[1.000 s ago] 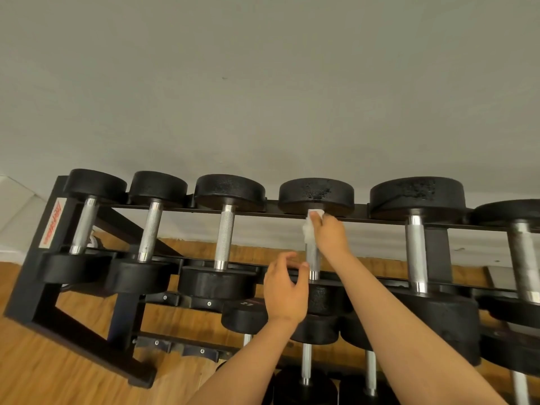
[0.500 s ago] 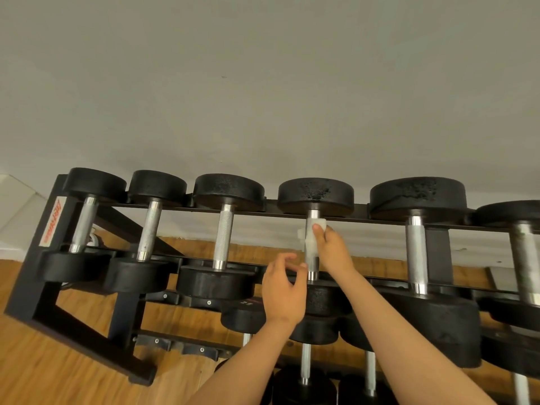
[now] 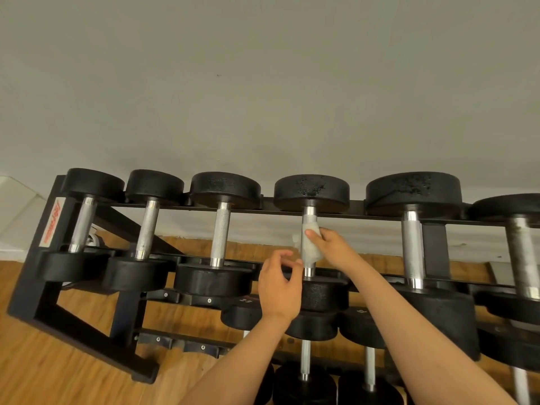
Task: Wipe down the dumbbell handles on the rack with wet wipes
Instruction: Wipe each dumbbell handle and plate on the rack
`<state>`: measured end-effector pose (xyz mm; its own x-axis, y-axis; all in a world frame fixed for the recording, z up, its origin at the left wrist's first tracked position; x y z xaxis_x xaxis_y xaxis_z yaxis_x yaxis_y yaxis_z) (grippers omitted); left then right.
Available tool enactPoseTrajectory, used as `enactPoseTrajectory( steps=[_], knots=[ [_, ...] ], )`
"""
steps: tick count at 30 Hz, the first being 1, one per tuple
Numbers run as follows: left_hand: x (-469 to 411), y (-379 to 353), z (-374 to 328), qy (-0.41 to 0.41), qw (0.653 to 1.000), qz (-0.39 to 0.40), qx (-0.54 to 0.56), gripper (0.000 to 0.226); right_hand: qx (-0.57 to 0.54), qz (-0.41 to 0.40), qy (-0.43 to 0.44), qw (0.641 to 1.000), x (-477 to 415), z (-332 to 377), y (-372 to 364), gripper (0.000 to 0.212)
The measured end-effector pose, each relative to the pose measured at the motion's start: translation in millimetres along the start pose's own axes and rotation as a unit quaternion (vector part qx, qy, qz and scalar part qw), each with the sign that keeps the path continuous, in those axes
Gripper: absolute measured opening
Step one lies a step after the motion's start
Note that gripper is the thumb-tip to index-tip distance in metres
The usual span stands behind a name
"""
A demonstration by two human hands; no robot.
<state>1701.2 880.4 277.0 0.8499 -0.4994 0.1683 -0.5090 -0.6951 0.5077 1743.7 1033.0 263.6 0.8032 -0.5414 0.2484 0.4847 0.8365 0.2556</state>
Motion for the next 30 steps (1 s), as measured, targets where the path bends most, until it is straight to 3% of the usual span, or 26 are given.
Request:
enactPoseTrajectory(
  steps=[7, 11, 16, 20, 26, 30],
  knots=[
    [0, 0, 0, 0.001, 1.0, -0.002, 0.004, 0.007, 0.033, -0.066, 0.012, 0.997, 13, -12, -4, 0.041],
    [0, 0, 0, 0.002, 1.0, -0.004, 0.007, 0.007, 0.028, 0.003, 0.0, 1.0, 13, -4, -7, 0.04],
    [-1, -2, 3, 0.006, 1.0, -0.008, 0.018, 0.007, 0.088, -0.004, -0.014, 0.996, 24, -17, 4, 0.052],
    [-2, -3, 6, 0.009, 1.0, -0.01, 0.027, 0.01, 0.063, 0.051, -0.02, 0.997, 21, -5, 5, 0.042],
    [-1, -1, 4, 0.015, 1.0, -0.012, 0.017, 0.016, 0.077, 0.043, -0.021, 0.996, 29, -18, 10, 0.037],
    [-2, -1, 4, 0.015, 0.999, -0.018, 0.03, 0.017, 0.072, 0.101, -0.045, 0.991, 26, -9, 4, 0.028]
  ],
)
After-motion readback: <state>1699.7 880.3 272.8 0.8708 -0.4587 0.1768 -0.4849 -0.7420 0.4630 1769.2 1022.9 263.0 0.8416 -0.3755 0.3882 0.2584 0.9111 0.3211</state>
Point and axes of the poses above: each hand's wrist, its own x-axis away from the middle knuckle, its own y-axis out of the back of the hand, z = x × y, the point moved 2 cm from there along -x, towards the middle knuckle, and after that the axes turned 8 degrees about y, right-handed, at the moved point
